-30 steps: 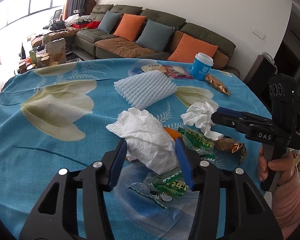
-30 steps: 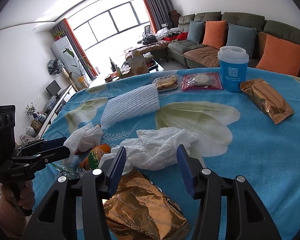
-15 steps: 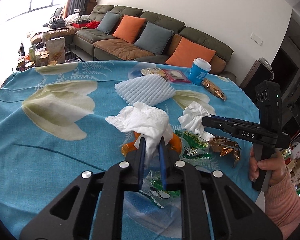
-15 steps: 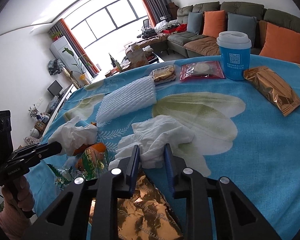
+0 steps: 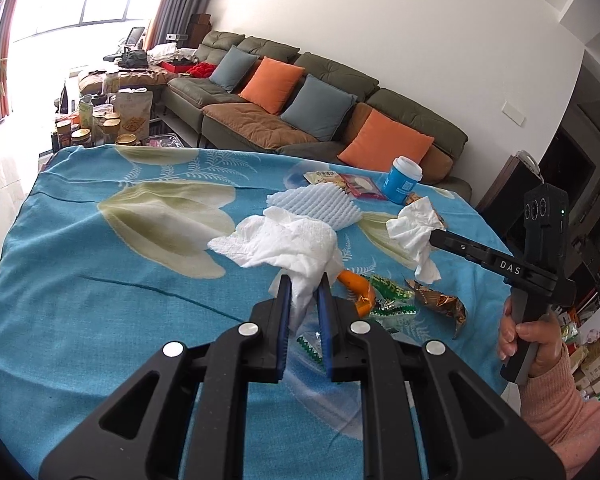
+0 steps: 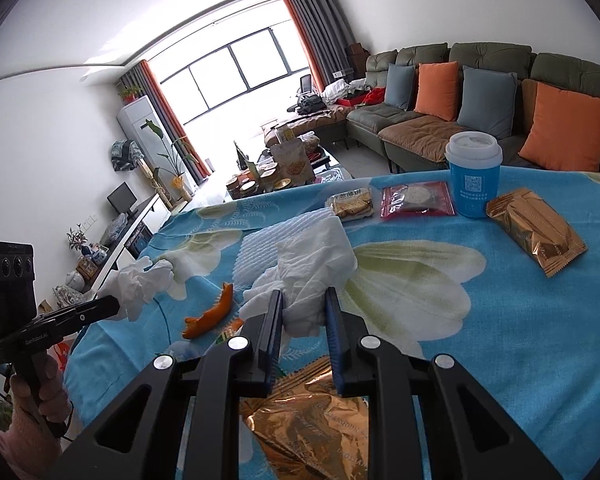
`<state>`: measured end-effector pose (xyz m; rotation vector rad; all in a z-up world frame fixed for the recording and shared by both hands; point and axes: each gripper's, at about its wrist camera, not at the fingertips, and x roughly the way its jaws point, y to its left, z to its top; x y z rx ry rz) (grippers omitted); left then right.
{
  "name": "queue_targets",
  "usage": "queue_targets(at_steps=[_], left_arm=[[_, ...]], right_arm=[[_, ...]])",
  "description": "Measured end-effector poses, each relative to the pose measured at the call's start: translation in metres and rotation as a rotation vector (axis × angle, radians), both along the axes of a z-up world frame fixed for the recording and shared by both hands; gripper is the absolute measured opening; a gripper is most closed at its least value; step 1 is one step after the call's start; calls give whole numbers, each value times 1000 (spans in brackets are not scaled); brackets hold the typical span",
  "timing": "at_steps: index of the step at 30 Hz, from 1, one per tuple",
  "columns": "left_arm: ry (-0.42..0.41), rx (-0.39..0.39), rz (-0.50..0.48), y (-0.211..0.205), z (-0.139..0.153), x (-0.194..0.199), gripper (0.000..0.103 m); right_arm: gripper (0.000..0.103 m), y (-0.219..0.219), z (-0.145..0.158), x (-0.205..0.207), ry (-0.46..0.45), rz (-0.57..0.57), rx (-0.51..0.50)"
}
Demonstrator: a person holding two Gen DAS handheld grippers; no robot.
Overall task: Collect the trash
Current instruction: 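Lift the tissues with both tools and carry them toward the teal bin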
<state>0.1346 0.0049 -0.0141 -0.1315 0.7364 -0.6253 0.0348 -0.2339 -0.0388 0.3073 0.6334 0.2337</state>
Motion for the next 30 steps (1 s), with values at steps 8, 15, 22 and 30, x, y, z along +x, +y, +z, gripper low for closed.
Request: queue_targets(at_steps=[8, 15, 22, 30], left_arm=[[-83, 42, 60, 33, 18, -38, 13], [-103, 71, 131, 68, 22, -67, 13], [-110, 86, 217, 111, 24, -95, 13], [-106, 112, 335, 162, 25, -117, 13]], right_arm=[[19, 33, 19, -9, -60, 95, 9], [19, 82, 22, -8, -74, 220, 30], [19, 137, 20, -1, -60, 350, 31], [19, 198, 18, 11, -42, 483, 21]])
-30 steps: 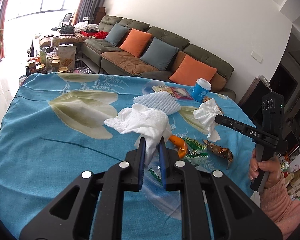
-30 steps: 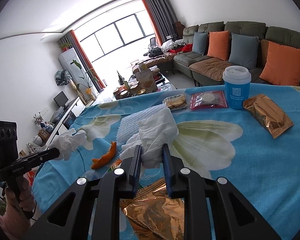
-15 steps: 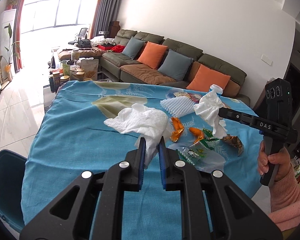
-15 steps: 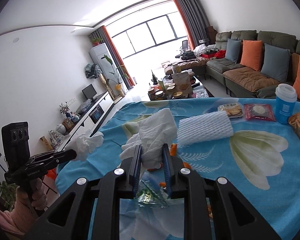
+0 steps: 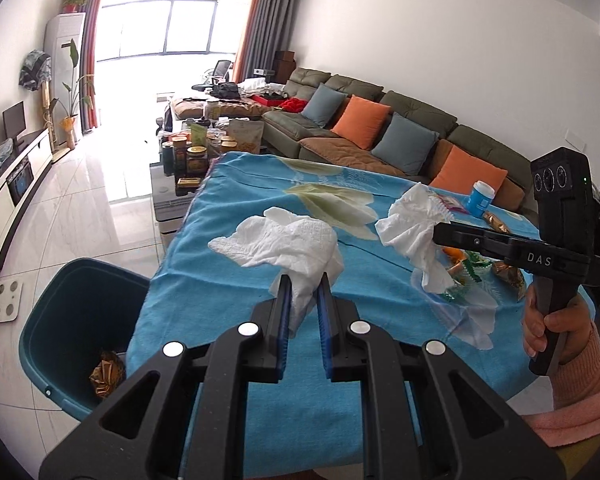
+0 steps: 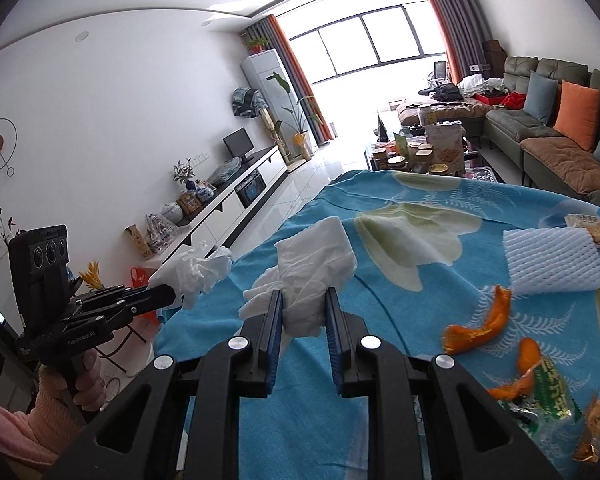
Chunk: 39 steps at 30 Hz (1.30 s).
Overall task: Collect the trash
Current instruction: 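Lift the tissues with both tools and carry them toward the teal bin, then open both tools over the teal bin to drop the tissues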
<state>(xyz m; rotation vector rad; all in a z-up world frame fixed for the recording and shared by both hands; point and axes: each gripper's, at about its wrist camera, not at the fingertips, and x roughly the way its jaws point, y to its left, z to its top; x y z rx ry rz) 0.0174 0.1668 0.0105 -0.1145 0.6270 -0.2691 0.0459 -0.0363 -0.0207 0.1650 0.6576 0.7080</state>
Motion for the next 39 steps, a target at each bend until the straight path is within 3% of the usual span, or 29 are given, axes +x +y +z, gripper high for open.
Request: queue_targets(at_steps=[21, 39], left_arm=[[51, 2, 285, 122, -20, -26, 13], [125, -21, 393, 165, -54, -12, 13]], right_arm=[[19, 140, -1, 21, 15, 257, -75], [20, 235, -18, 33, 54, 365, -153]])
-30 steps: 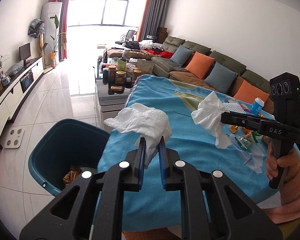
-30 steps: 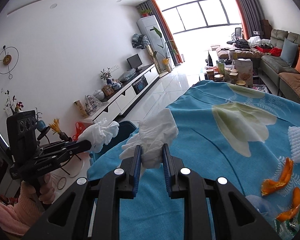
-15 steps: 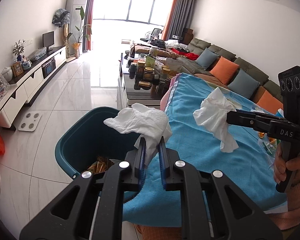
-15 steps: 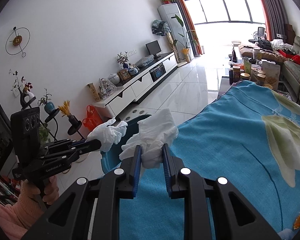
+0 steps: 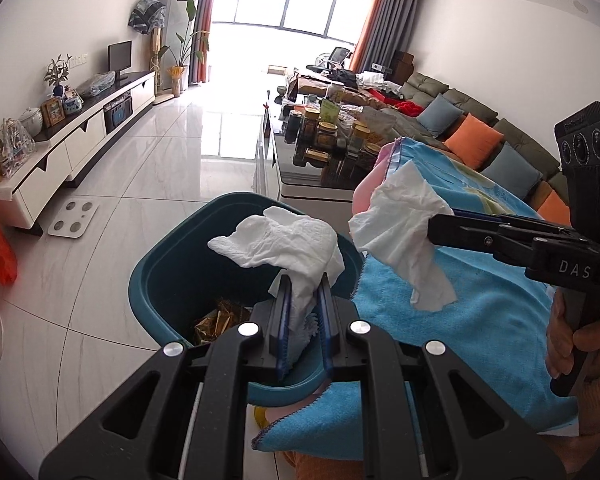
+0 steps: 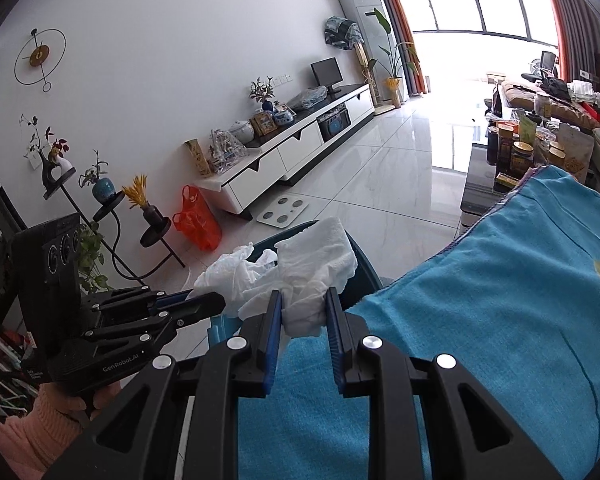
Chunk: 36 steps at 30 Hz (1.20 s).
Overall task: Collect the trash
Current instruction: 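Open both tools over the teal bin to drop the tissues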
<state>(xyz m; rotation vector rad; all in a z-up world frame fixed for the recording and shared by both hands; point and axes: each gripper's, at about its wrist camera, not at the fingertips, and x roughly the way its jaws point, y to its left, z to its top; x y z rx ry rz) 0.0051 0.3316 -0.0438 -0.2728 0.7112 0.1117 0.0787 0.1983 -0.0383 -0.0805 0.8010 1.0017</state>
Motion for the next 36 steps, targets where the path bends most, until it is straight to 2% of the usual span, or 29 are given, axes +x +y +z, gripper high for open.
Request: queue_targets(at_steps=[9, 20, 23, 25, 27, 36], left_arm=[[38, -19, 29, 9, -16, 13, 13], [73, -73, 52, 19, -40, 28, 14], [79, -110, 58, 25, -49, 32, 21], [82, -126, 65, 28, -54, 34, 29], [90, -131, 76, 30, -58, 35, 29], [75, -124, 97, 30, -58, 26, 33]], right_arm=[[20, 37, -16, 16, 43, 7, -53], [30, 53, -30, 26, 98, -5, -83], [31, 52, -29, 27, 103, -12, -76], [32, 52, -29, 27, 107, -12, -77], [37, 50, -30, 28, 110, -17, -78], [39, 44, -28, 27, 108, -16, -70]])
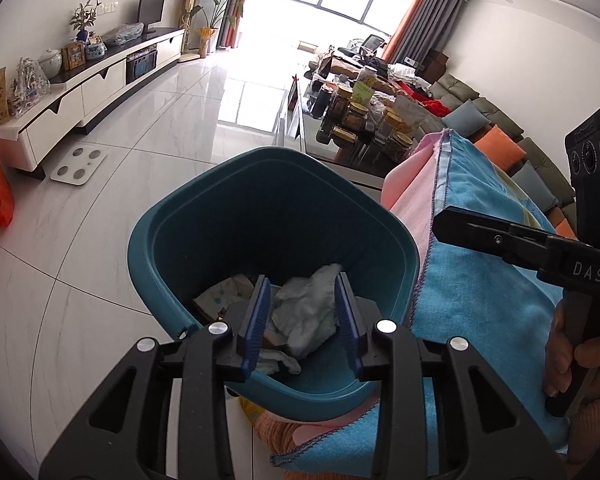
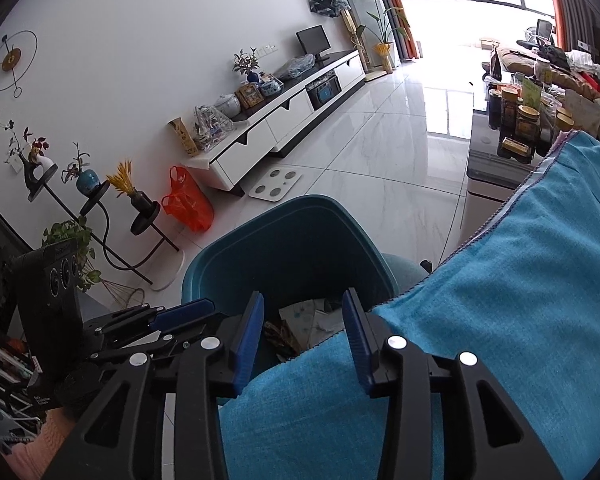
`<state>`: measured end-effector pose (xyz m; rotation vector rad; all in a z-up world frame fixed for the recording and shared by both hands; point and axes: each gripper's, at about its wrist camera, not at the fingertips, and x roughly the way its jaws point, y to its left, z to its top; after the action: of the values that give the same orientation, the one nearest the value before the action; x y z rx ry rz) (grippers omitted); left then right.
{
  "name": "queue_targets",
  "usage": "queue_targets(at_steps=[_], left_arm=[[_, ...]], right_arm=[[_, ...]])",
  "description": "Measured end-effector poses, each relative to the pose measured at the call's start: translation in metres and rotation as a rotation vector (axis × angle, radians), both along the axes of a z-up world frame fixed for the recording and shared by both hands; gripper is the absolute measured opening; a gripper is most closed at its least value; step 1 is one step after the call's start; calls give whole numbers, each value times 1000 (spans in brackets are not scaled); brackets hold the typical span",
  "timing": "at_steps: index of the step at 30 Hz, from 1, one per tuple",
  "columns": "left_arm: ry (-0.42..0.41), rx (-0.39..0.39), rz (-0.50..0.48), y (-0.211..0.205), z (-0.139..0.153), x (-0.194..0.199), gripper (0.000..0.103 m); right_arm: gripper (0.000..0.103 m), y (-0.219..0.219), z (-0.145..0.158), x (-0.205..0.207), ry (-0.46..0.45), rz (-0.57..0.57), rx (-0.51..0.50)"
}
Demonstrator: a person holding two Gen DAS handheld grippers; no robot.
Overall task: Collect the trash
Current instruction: 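Open both tools over the teal bin to drop the tissues, then move both tools back over the table toward the foam net and wrappers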
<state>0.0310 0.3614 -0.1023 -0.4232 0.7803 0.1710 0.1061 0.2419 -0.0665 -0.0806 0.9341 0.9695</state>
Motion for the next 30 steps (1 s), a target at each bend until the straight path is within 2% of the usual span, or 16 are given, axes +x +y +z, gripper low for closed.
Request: queue_targets(at_steps=[6, 12, 19, 23, 30], left_arm=[[-52, 41, -20, -15, 19, -11, 45], [-131, 95, -116, -51, 46, -20, 53], [-205, 107, -333, -127, 69, -10, 58], [-222, 114, -472, -182, 73, 3, 59], [-223, 109, -673, -270, 68, 16, 59]], right_arm=[[39, -20, 8, -6, -6, -4, 25], [39, -60, 28, -28, -74, -11, 56], [43, -131, 48, -50, -157, -103, 79], [43, -181, 54, -57, -182, -203, 96], [43, -265, 54, -69, -224, -401, 69]])
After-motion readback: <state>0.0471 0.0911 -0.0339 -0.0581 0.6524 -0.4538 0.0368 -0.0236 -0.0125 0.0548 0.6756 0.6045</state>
